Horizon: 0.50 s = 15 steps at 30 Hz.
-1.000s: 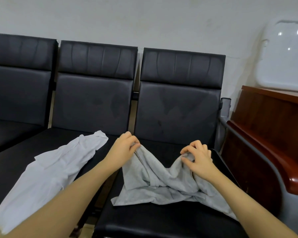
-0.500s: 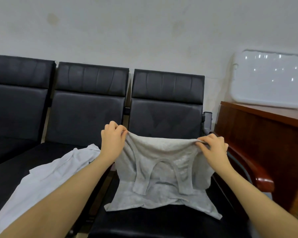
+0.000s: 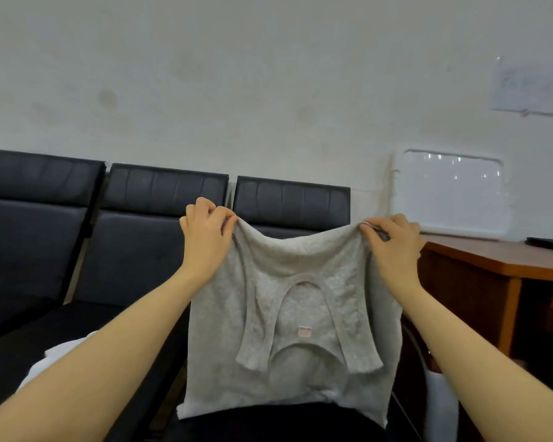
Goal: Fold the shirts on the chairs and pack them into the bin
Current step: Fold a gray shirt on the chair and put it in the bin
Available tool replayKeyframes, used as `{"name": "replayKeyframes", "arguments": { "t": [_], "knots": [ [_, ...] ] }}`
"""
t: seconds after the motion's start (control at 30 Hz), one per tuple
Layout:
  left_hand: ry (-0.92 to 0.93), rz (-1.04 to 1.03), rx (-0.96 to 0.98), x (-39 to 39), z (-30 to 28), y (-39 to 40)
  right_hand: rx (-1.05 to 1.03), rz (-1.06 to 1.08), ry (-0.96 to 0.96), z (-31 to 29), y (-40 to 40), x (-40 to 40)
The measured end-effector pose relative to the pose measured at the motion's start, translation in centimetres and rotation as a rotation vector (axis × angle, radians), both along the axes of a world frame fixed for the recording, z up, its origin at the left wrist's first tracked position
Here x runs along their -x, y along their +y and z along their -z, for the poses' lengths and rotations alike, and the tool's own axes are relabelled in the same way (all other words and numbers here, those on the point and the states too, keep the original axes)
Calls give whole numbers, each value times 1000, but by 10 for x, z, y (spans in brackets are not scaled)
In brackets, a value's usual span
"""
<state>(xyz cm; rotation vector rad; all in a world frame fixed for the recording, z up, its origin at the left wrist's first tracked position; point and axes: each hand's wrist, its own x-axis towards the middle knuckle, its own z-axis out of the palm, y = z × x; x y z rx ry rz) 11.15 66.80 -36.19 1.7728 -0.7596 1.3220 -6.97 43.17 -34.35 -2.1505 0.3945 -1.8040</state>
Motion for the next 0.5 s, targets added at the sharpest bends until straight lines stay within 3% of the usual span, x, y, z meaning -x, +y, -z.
{"name": "replayKeyframes", "arguments": {
  "t": [0.2, 0.33, 0.5],
  "knots": [
    [-96, 19, 64, 21, -40, 7, 171, 41, -103, -36, 12, 18],
    [-154, -8, 70, 23, -58, 11, 357, 193, -72, -53, 6, 28],
    [-125, -89, -44, 5, -45, 8, 414, 200, 11, -44, -11, 21]
  ]
}}
